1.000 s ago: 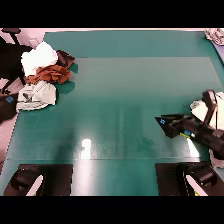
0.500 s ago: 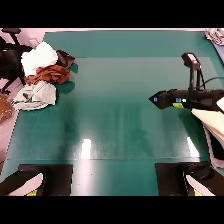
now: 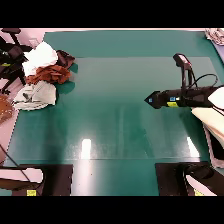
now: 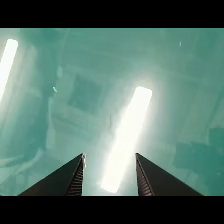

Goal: Fold the shirts.

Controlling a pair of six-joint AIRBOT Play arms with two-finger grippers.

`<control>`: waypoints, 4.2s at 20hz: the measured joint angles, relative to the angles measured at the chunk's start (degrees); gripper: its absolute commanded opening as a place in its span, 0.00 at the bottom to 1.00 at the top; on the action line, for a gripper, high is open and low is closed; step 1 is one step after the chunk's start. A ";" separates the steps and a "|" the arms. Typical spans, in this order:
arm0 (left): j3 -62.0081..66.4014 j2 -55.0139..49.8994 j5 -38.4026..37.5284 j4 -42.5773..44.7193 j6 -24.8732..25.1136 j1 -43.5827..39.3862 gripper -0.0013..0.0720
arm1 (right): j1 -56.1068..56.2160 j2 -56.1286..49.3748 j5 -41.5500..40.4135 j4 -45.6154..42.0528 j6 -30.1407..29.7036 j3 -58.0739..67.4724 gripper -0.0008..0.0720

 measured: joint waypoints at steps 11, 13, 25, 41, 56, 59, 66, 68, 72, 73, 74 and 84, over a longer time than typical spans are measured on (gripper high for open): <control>1.07 -11.56 15.78 -13.62 2.51 1.84 0.05 | -0.09 13.55 -8.90 -0.15 1.44 -10.51 0.51; 3.34 -11.50 16.33 -17.57 4.70 1.81 0.05 | -0.11 14.80 -10.73 -0.20 2.56 -11.41 0.51; 21.97 6.54 21.05 -26.75 12.17 -12.81 0.05 | -0.11 8.55 -15.10 -3.48 5.05 -7.52 0.51; 19.91 9.22 28.81 -27.89 19.02 -51.63 0.05 | -33.20 3.48 -14.51 -17.57 16.22 26.97 0.51; -16.11 9.05 -7.50 24.28 -9.64 -50.62 0.05 | -28.57 18.23 0.81 -8.63 15.63 1.70 0.51; -16.98 9.05 -10.10 26.34 -11.54 -46.95 0.05 | -24.48 21.86 1.62 -8.96 15.61 -5.38 0.51; -17.44 9.09 -14.23 25.79 -4.42 -39.26 0.05 | -17.75 28.02 3.28 -9.18 17.92 -16.28 0.51; -17.46 9.09 -14.25 26.12 1.11 -38.40 0.05 | -16.26 28.65 3.41 -9.20 18.64 -17.46 0.51; -17.46 9.09 -13.53 29.18 8.39 -37.59 0.36 | -14.67 29.11 2.12 -9.27 19.45 -18.38 0.51; -17.35 9.09 -12.87 29.64 9.07 -37.57 0.72 | -14.56 29.18 1.25 -9.27 19.47 -18.49 0.51; -16.94 9.09 -12.22 29.92 9.22 -37.51 1.00 | -14.47 29.20 0.52 -9.27 19.52 -18.58 0.51; -17.62 17.14 -18.88 11.61 5.57 -37.53 0.99 | -14.21 19.71 -2.29 -9.25 19.04 -18.38 0.52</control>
